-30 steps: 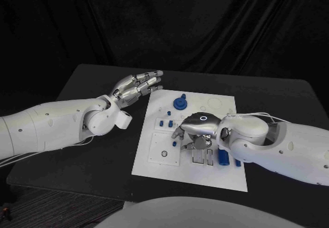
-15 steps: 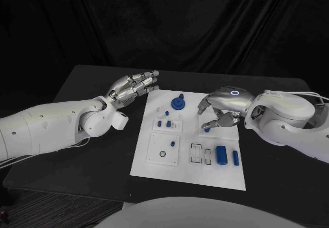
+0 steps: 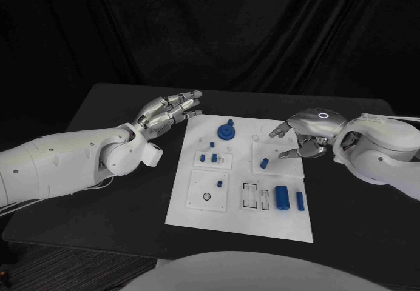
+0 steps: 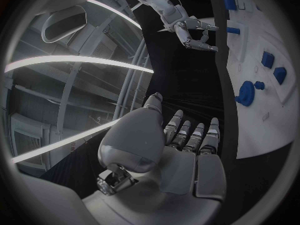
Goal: Assemble the parts on the task board
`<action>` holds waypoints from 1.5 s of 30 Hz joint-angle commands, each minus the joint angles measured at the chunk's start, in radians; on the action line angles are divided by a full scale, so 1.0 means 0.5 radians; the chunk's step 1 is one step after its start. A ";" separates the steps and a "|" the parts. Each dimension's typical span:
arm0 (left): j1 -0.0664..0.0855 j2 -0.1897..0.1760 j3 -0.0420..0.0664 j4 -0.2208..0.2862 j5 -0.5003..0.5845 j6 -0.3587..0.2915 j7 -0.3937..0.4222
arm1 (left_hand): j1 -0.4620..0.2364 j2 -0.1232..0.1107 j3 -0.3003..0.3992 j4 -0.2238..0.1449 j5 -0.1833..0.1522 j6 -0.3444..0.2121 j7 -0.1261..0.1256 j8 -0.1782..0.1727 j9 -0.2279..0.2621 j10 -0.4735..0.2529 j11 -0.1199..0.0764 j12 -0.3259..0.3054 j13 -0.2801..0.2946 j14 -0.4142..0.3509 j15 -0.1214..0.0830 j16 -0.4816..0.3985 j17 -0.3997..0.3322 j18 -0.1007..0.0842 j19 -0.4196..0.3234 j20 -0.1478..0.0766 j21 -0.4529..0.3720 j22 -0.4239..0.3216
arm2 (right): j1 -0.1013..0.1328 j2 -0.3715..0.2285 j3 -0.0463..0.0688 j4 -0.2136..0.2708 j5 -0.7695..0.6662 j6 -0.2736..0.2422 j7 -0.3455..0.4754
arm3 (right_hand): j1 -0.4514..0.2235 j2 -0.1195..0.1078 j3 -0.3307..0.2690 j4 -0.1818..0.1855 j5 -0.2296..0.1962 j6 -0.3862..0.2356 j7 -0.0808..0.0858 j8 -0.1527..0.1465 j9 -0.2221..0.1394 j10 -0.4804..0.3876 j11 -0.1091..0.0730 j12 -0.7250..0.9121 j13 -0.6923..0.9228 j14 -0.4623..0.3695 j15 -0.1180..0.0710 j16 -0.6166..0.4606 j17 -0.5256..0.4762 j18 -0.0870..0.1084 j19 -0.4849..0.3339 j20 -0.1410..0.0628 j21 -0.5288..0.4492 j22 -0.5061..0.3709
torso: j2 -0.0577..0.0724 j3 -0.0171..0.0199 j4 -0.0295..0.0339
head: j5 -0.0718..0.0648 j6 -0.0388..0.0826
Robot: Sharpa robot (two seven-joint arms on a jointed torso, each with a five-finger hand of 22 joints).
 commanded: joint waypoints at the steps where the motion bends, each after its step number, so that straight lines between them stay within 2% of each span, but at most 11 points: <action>1: -0.004 0.003 0.002 0.004 0.011 0.030 0.178 | 0.001 0.014 0.001 -0.013 0.011 -0.014 -0.004 0.003 0.001 -0.007 -0.001 -0.003 0.001 0.005 0.014 0.011 0.002 -0.027 0.017 -0.002 0.012 -0.001 | -0.017 0.005 0.001 -0.016 -0.002 0.020 -0.010 | 0.015 0.025 0.014 -0.002 -0.011 0.019 0.002 0.006 0.002 0.028 -0.002 0.005 0.000 0.010 0.009 0.017 0.013 -0.035 0.028 0.009 0.046 0.181 | 0.000 -0.0010 0.002 | -0.002 0.000; 5: -0.006 0.002 0.002 0.004 0.011 0.034 0.177 | 0.004 0.017 0.004 -0.017 0.018 -0.016 -0.005 0.002 0.000 -0.009 0.001 -0.005 0.001 0.004 0.015 0.012 0.002 -0.028 0.017 -0.002 0.011 -0.004 | -0.039 0.022 0.001 -0.037 -0.002 0.034 0.021 | 0.066 0.033 0.020 -0.007 -0.016 -0.006 0.032 0.000 -0.002 0.103 0.002 -0.028 -0.007 0.033 0.018 0.094 0.094 -0.050 0.055 0.014 0.180 0.200 | 0.001 -0.0023 0.002 | -0.008 0.000; 9: -0.007 0.002 0.002 0.002 0.011 0.036 0.177 | 0.005 0.017 0.005 -0.018 0.021 -0.018 -0.006 0.002 0.000 -0.009 0.002 -0.005 0.001 0.004 0.015 0.011 0.001 -0.029 0.018 -0.002 0.011 -0.004 | -0.062 0.044 0.001 -0.051 -0.002 0.037 0.055 | 0.108 0.033 0.022 -0.013 -0.018 -0.073 0.042 -0.012 -0.008 0.137 -0.001 -0.054 -0.009 0.035 0.015 0.119 0.120 -0.052 0.056 0.012 0.213 0.204 | 0.001 -0.0023 0.000 | -0.012 0.000; 11: -0.008 0.002 0.002 0.001 0.011 0.038 0.176 | 0.006 0.018 0.006 -0.019 0.023 -0.016 -0.006 0.002 0.000 -0.010 0.002 -0.005 0.001 0.003 0.016 0.011 0.001 -0.029 0.018 -0.002 0.011 -0.005 | -0.074 0.059 0.001 -0.060 -0.002 0.040 0.077 | 0.136 0.037 0.024 -0.019 -0.019 -0.080 0.032 -0.012 -0.008 0.152 -0.002 -0.069 -0.009 0.035 0.014 0.132 0.133 -0.053 0.053 0.011 0.220 0.204 | 0.001 -0.0015 0.000 | -0.016 0.000; 14: -0.009 0.003 0.002 0.000 0.011 0.040 0.176 | 0.008 0.019 0.007 -0.021 0.026 -0.016 -0.006 0.002 0.001 -0.010 0.003 -0.006 0.001 0.003 0.016 0.011 0.001 -0.030 0.018 -0.002 0.011 -0.006 | -0.095 0.083 0.001 -0.077 -0.002 0.030 0.118 | 0.209 0.061 0.037 -0.043 -0.019 0.037 0.050 0.011 0.004 0.205 -0.012 -0.092 -0.006 0.047 0.008 0.233 0.252 -0.056 0.042 0.010 0.258 0.210 | 0.001 -0.0007 0.000 | -0.026 0.000; 17: -0.010 0.003 0.002 0.000 0.011 0.042 0.175 | 0.008 0.019 0.007 -0.021 0.026 -0.016 -0.006 0.002 0.001 -0.010 0.003 -0.006 0.001 0.003 0.016 0.011 0.001 -0.030 0.018 -0.002 0.011 -0.006 | -0.109 0.102 0.001 -0.089 -0.002 0.025 0.144 | 0.241 0.078 0.045 -0.061 -0.017 0.062 0.059 0.016 0.005 0.240 -0.017 -0.096 -0.003 0.039 0.006 0.252 0.272 -0.055 0.035 0.008 0.260 0.210 | 0.000 -0.0003 0.000 | -0.030 0.000; 21: -0.012 0.004 0.002 -0.001 0.011 0.045 0.172 | 0.010 0.020 0.009 -0.024 0.029 -0.013 -0.003 0.003 0.001 -0.011 0.002 -0.006 0.001 0.003 0.017 0.012 0.001 -0.030 0.018 -0.002 0.011 -0.007 | -0.127 0.133 0.001 -0.105 -0.002 0.036 0.174 | 0.272 0.097 0.049 -0.084 -0.016 0.093 0.085 0.024 0.007 0.278 -0.023 -0.111 -0.002 0.012 0.001 0.238 0.251 -0.049 0.018 0.006 0.226 0.202 | 0.001 0.0018 0.000 | -0.033 0.000; 27: -0.017 0.012 0.002 -0.004 0.011 0.051 0.170 | 0.013 0.022 0.012 -0.029 0.032 -0.007 0.007 0.004 0.002 -0.012 -0.003 -0.007 0.001 0.002 0.018 0.012 0.001 -0.032 0.018 -0.002 0.010 -0.010 | -0.152 0.177 0.001 -0.131 -0.001 0.081 0.203 | 0.290 0.121 0.049 -0.103 -0.016 0.171 0.116 0.051 0.015 0.306 -0.026 -0.136 -0.001 -0.020 -0.001 0.221 0.229 -0.043 -0.004 0.005 0.194 0.195 | 0.000 -0.0020 0.000 | -0.038 0.000; 33: -0.020 0.016 0.002 -0.006 0.011 0.054 0.168 | 0.014 0.023 0.013 -0.031 0.033 -0.002 0.011 0.006 0.003 -0.012 -0.005 -0.006 0.001 0.002 0.018 0.013 0.001 -0.033 0.019 -0.002 0.010 -0.010 | -0.178 0.210 0.001 -0.154 -0.001 0.111 0.224 | 0.300 0.139 0.050 -0.113 -0.015 0.255 0.144 0.079 0.021 0.328 -0.025 -0.155 0.000 -0.031 0.001 0.222 0.228 -0.043 -0.015 0.006 0.194 0.193 | 0.000 -0.0019 0.001 | -0.036 0.000; 37: -0.021 0.016 0.002 -0.007 0.011 0.056 0.166 | 0.015 0.024 0.015 -0.033 0.034 -0.001 0.013 0.006 0.003 -0.012 -0.005 -0.005 0.001 0.002 0.018 0.013 0.002 -0.033 0.019 -0.002 0.010 -0.010 | -0.188 0.229 0.001 -0.168 -0.001 0.105 0.240 | 0.343 0.174 0.078 -0.138 -0.005 0.329 0.170 0.097 0.024 0.352 -0.021 -0.172 -0.002 -0.035 0.003 0.231 0.235 -0.043 -0.019 0.008 0.207 0.194 | 0.000 -0.0011 0.001 | -0.031 0.000; 45: -0.027 0.021 0.002 -0.011 0.011 0.066 0.162 | 0.017 0.026 0.017 -0.035 0.037 0.001 0.016 0.007 0.003 -0.012 -0.006 -0.005 0.001 0.001 0.019 0.013 0.001 -0.034 0.019 -0.002 0.010 -0.013 | -0.196 0.247 0.001 -0.180 -0.001 0.068 0.273 | 0.418 0.219 0.151 -0.180 0.015 0.470 0.156 0.133 0.040 0.411 -0.024 -0.202 -0.005 -0.036 0.002 0.249 0.251 -0.045 -0.023 0.007 0.247 0.198 | 0.001 -0.0022 0.000 | -0.029 0.000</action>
